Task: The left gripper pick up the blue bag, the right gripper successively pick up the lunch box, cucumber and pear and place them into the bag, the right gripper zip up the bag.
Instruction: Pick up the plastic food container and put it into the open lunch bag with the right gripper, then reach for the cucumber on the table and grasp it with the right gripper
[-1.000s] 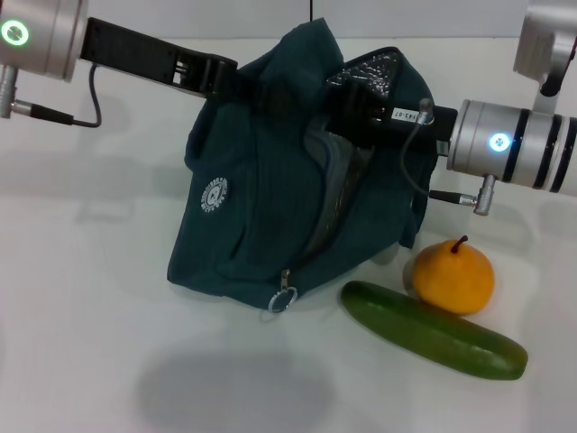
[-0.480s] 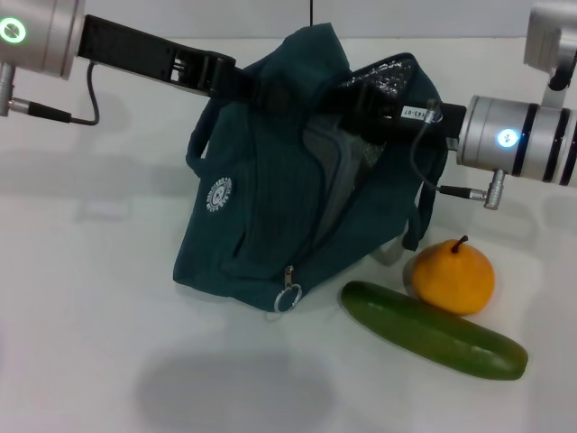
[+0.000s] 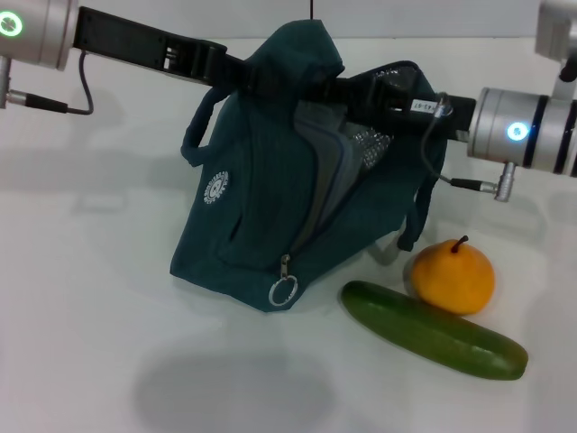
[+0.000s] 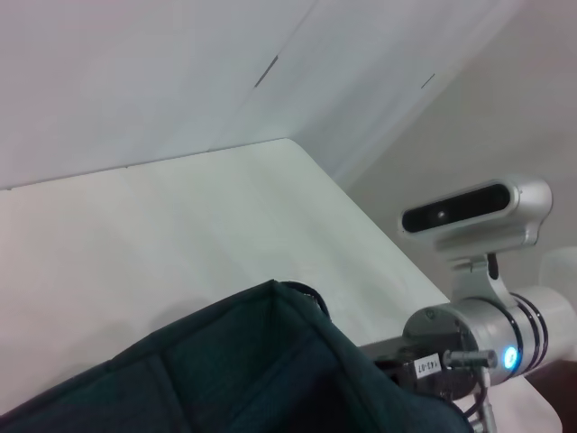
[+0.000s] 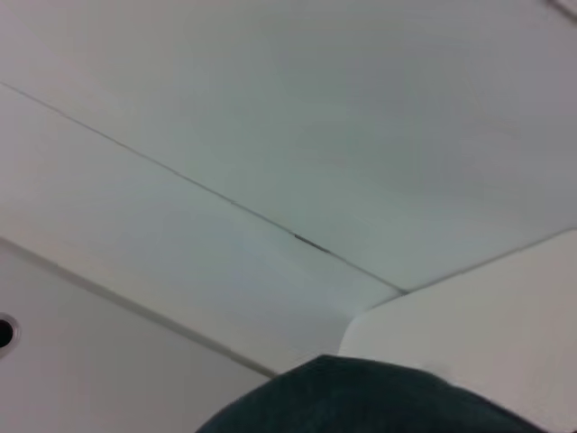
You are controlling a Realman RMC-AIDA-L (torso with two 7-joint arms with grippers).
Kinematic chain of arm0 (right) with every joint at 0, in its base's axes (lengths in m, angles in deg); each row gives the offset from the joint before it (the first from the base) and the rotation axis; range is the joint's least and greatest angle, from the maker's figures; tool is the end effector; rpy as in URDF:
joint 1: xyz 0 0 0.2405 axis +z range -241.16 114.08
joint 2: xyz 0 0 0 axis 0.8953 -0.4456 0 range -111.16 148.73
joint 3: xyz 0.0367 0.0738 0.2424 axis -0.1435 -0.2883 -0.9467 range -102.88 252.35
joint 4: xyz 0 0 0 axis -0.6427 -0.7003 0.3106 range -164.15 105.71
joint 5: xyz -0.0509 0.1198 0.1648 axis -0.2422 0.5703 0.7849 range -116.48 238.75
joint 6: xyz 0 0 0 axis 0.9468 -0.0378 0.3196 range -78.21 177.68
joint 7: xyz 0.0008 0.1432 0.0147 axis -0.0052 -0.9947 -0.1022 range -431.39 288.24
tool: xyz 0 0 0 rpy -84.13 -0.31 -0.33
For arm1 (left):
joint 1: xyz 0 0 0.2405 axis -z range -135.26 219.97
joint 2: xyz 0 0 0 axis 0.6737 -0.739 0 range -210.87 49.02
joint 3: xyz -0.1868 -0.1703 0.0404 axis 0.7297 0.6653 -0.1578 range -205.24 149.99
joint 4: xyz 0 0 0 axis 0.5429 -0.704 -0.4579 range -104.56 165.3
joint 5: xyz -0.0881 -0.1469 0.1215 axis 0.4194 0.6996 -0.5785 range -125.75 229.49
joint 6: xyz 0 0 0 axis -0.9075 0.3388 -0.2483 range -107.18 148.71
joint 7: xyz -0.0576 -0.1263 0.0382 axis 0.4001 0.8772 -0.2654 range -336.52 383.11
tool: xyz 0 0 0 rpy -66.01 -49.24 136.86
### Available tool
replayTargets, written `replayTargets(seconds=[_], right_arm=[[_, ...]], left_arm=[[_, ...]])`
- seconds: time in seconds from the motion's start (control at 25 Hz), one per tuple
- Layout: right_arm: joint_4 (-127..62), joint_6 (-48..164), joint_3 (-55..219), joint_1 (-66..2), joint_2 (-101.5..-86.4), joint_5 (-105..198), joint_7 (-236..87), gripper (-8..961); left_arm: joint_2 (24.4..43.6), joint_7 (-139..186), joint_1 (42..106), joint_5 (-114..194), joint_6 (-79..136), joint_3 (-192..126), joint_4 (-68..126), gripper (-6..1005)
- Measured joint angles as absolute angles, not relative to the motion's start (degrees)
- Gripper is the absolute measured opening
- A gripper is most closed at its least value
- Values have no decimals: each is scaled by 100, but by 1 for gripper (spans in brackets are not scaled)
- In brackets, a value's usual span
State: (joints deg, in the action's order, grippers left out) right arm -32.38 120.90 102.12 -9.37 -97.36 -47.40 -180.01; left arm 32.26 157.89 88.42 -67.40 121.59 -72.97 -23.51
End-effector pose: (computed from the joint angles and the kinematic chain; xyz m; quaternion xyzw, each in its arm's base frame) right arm 0.1662 0.4033 -0.0628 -0.7673 0.5327 0.3567 0.0129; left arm -0.1470 0.3873 0.0638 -0.9043 -0.3968 -0.1576 0.0013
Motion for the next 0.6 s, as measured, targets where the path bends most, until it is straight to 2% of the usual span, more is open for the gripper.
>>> replayTargets(seconds=[0.32, 0.6], right_arm=[[-3455, 12300, 10212, -1064, -9723, -4690, -17844, 465], [-3703, 13220, 10162, -1470, -9735, -4040, -16752, 615]], left_arm=[[3225, 15785, 8791, -6752, 12070, -7297, -2352, 50], [3205, 15772, 8676, -6755, 11915, -7288, -2349, 50]])
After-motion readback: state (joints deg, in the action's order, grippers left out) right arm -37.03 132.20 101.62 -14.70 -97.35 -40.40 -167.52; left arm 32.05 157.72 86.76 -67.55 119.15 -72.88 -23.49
